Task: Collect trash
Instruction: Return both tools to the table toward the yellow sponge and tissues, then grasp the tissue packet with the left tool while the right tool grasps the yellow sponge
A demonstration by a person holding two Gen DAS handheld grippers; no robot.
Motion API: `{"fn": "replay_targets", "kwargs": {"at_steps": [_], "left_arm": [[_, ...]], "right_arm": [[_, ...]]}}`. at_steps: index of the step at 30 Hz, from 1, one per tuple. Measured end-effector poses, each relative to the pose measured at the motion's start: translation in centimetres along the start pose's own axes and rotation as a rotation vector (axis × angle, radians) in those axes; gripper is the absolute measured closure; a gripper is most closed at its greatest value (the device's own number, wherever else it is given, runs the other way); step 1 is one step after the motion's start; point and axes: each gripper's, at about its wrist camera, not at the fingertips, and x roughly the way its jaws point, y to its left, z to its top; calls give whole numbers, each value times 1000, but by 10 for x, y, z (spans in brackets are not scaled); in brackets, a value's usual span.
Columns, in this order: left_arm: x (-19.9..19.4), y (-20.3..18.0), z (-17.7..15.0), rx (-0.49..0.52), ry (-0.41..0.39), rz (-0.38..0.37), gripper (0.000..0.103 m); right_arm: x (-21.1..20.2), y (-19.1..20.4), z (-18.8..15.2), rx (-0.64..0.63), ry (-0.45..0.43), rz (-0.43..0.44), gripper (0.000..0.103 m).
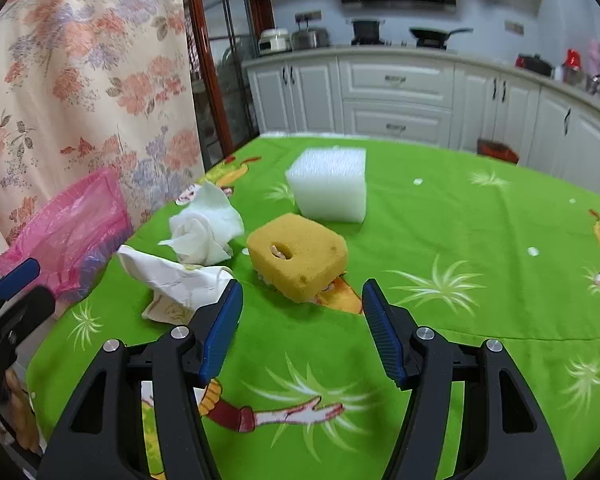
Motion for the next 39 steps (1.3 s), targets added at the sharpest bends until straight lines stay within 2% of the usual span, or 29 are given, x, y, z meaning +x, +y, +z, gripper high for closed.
{"fn": "replay_targets", "kwargs": {"at_steps": [7, 18, 21, 22, 25, 31, 39], "left_arm": [[13, -8, -1, 14, 19, 3, 5], [37, -12, 0, -22, 63, 21, 5], [40, -11, 1, -44, 68, 31, 5], [42, -12, 2, -51, 71, 35, 5], [47, -16, 4, -62, 82, 38, 5], [48, -31, 5, -26, 71, 92, 5], [30, -17, -3, -36, 67, 120, 5]], "right_arm": [[26, 2, 12, -40, 62, -21, 39], [61, 2, 29, -83, 146, 1, 35], [66, 1, 31, -85, 160, 34, 37], [66, 0, 31, -86, 164, 52, 47], [59, -2, 27, -95, 151, 88, 54], [38, 0, 12, -153, 160, 227, 57], [3, 20, -16, -227, 162, 304, 57]]}}
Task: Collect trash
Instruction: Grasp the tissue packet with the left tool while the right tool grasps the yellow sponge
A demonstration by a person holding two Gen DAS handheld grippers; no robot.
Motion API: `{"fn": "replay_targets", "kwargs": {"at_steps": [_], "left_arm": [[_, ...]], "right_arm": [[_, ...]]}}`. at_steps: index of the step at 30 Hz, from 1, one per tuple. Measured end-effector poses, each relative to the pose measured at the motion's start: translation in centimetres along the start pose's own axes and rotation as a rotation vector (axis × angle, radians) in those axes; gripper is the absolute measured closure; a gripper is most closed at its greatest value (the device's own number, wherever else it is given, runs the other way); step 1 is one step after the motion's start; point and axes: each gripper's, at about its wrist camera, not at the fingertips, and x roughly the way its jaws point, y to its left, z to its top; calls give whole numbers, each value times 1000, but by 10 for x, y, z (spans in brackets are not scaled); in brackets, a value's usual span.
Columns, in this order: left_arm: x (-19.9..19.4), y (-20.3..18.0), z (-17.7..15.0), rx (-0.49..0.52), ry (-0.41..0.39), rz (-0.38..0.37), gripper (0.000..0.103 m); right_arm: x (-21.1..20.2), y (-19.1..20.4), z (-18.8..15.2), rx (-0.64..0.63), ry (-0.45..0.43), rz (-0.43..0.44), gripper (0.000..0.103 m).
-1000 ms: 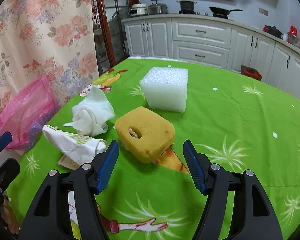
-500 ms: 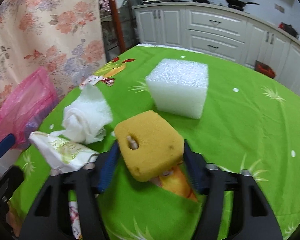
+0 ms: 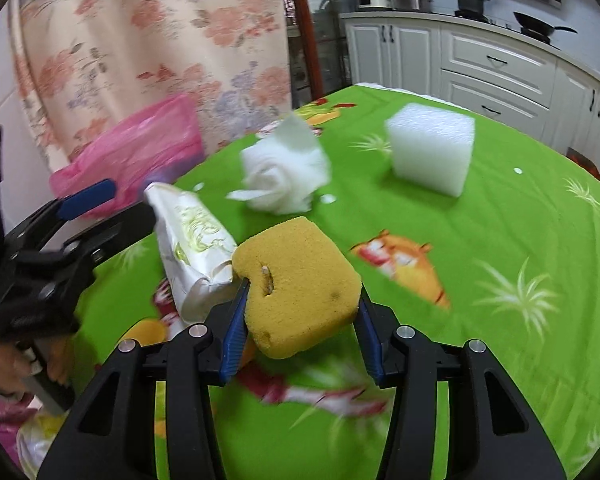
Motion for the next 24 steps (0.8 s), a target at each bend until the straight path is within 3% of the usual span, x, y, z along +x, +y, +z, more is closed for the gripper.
{"fn": "replay_targets", "kwargs": {"at_steps": [4, 8, 14, 18, 21, 23, 24], "left_arm": [[-7, 8, -5, -18, 9, 3, 5], [-13, 11, -8, -25, 15, 20, 5], [-6, -3, -12, 6, 73, -5, 5], [2, -23, -14, 53, 92, -23, 6], [10, -33, -17, 68, 139, -51, 24], [17, -36, -22, 86, 181, -78, 53], [20, -37, -24, 95, 192, -90, 57]], "right_arm": [[-9, 24, -14, -39, 4, 40, 57], [-19, 37, -26, -53, -8, 24, 57], [-42, 12, -39, 110, -88, -67, 57], [-50, -2, -43, 176, -118, -78, 57], [-52, -9, -43, 202, -129, -77, 57], [-53, -9, -43, 208, -136, -81, 57], [-53, -8, -42, 207, -139, -85, 57]]}}
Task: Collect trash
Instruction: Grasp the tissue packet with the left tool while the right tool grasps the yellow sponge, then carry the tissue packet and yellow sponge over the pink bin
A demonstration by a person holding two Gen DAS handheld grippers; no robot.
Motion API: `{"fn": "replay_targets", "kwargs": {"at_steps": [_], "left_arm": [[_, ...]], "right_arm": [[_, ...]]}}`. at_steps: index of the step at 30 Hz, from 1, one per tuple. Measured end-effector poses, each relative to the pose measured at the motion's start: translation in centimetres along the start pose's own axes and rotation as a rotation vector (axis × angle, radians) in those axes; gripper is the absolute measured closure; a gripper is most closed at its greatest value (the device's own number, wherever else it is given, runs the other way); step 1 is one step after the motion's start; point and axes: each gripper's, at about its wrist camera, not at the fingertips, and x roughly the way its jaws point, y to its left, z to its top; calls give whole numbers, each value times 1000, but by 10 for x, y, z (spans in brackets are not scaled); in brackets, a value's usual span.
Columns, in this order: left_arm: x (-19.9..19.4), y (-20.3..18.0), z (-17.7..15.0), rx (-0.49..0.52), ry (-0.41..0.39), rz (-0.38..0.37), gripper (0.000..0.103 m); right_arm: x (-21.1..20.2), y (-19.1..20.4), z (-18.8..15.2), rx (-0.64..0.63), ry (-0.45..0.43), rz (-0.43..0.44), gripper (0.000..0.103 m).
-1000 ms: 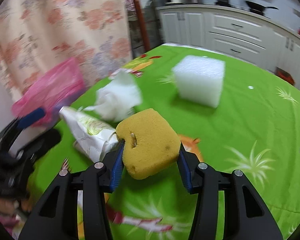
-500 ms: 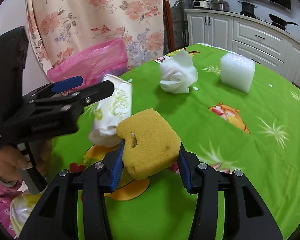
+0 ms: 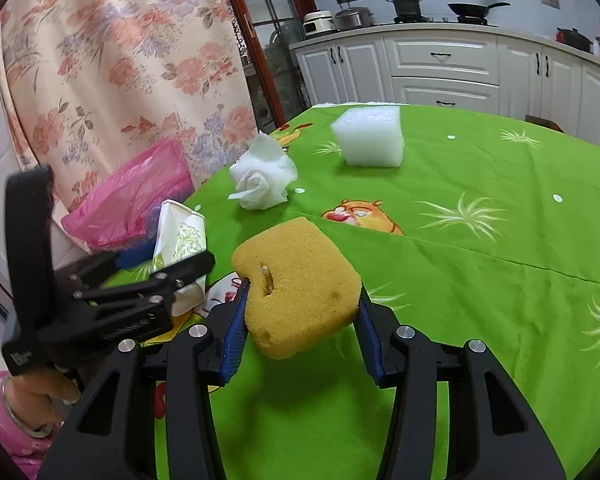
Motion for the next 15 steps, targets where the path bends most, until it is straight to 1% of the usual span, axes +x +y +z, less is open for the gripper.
{"fn": "replay_targets", "kwargs": {"at_steps": [10, 13, 15], "left_arm": [[-23, -2, -9, 43, -100, -52, 59], [-33, 1, -11, 47, -122, -60, 59], [-40, 3, -13, 52, -141, -52, 59]], "right_arm": [[-8, 16, -8, -29, -23, -37, 57], [-9, 20, -10, -32, -28, -44, 57], [-9, 22, -11, -35, -28, -49, 57]]}}
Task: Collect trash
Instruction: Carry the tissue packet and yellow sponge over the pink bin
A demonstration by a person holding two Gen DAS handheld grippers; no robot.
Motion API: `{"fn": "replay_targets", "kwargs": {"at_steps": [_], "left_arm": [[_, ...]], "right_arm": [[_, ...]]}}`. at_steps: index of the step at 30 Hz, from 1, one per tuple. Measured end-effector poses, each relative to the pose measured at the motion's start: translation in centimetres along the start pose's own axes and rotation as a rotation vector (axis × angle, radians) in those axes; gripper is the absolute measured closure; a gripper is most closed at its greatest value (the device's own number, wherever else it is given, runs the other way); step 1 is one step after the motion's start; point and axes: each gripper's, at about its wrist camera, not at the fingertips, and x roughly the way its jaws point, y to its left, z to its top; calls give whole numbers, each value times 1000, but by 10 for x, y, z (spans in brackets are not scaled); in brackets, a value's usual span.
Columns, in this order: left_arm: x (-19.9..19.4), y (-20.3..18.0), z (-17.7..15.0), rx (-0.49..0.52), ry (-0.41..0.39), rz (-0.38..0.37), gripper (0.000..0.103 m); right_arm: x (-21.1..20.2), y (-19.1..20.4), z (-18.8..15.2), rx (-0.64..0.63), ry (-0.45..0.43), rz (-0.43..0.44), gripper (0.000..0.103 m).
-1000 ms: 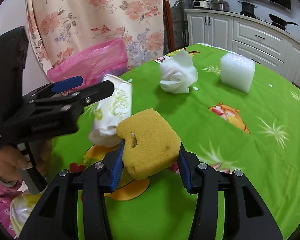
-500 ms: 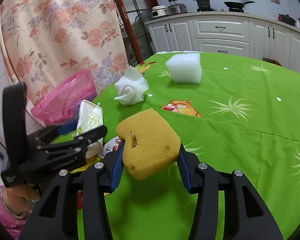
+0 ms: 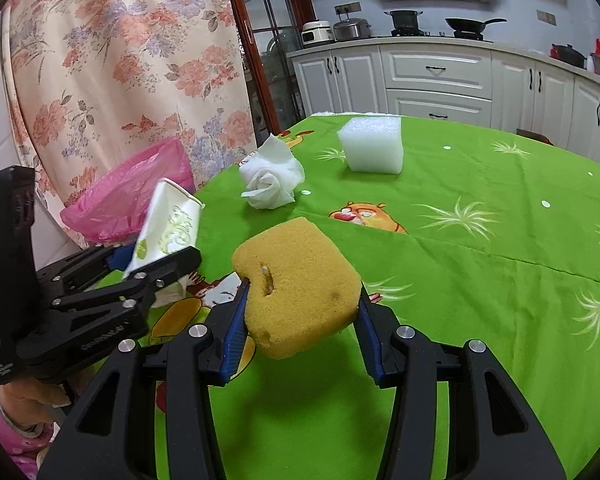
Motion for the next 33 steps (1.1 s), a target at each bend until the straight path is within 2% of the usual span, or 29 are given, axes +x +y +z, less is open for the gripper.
{"fn": "replay_targets", "kwargs": {"at_steps": [10, 18, 26, 33], "left_arm": [[-34, 20, -7, -2, -64, 24, 58], [-75, 49, 4, -19, -165, 56, 58], [-103, 106, 24, -35, -234, 124, 57], [-99, 168, 43, -28, -240, 177, 56]], "right_arm": [[-2, 21, 10, -20, -30, 8, 57], [1, 62, 34, -81, -62, 68, 57], [23, 127, 67, -181, -79, 133, 57], [55, 165, 96, -198, -68, 175, 57]]}}
